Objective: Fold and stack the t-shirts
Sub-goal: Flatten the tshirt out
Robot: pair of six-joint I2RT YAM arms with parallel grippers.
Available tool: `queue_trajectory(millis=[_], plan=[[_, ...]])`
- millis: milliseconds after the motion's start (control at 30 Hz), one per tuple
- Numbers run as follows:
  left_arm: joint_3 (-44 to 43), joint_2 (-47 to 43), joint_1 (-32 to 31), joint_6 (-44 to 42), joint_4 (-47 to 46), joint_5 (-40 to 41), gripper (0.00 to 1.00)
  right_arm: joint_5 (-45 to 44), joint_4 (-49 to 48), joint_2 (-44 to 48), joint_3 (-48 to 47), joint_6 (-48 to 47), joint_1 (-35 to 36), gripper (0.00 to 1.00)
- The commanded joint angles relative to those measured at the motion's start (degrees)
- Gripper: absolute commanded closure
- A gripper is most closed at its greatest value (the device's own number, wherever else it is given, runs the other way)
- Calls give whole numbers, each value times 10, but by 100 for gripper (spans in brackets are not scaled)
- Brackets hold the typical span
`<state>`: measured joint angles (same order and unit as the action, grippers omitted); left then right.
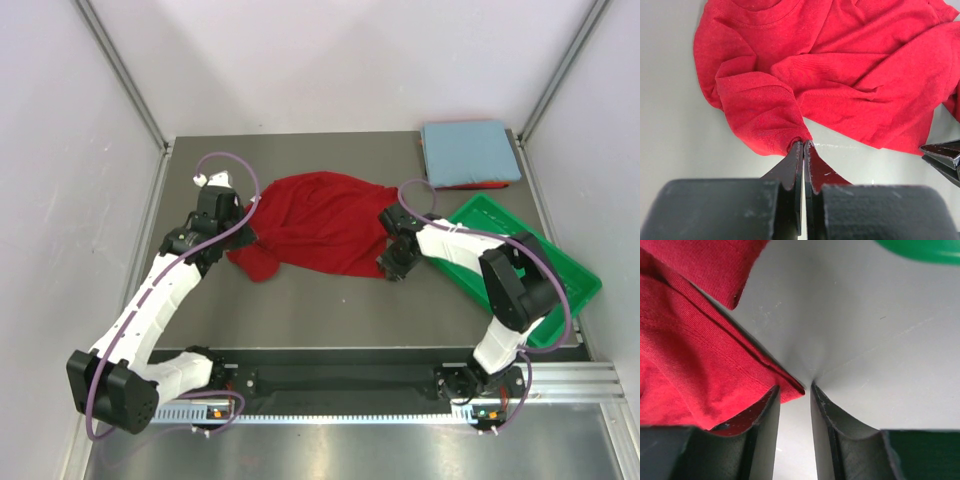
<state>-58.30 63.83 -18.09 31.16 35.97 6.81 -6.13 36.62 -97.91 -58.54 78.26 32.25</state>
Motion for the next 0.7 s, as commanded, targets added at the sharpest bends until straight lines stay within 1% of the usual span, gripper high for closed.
queue_trajectory(millis=[0, 100, 133, 167, 233, 333, 367, 400, 533, 567, 667], plan=[[5, -13, 2, -4, -34, -4, 100, -7, 1, -24, 14, 9, 12, 69], [4, -13, 2, -6, -32, -2, 100, -16, 0, -24, 15, 4, 12, 84], [4, -14, 2, -6, -33, -1, 100, -20, 0, -22, 15, 1, 11, 93], [3, -13, 2, -7, -33, -1, 100, -30, 0, -17, 13, -4, 10, 100], [0, -12, 2, -7, -29, 0, 100, -47, 13, -6, 5, -28, 9, 100], [-15, -10, 2, -7, -21, 0, 100, -102, 56, 36, -21, -74, 5, 100], [-18, -10, 2, -8, -21, -6, 100, -134, 69, 67, -35, -85, 5, 100], [-20, -6, 2, -10, -23, -13, 100, -149, 79, 84, -39, -112, 5, 100], [-26, 22, 2, -19, -30, -55, 100, -198, 117, 183, -43, -158, 5, 100], [-27, 33, 2, -26, -33, -64, 100, -205, 120, 221, -39, -166, 6, 100], [-31, 83, 2, -35, -37, -130, 100, -205, 122, 289, -27, -196, 5, 100]])
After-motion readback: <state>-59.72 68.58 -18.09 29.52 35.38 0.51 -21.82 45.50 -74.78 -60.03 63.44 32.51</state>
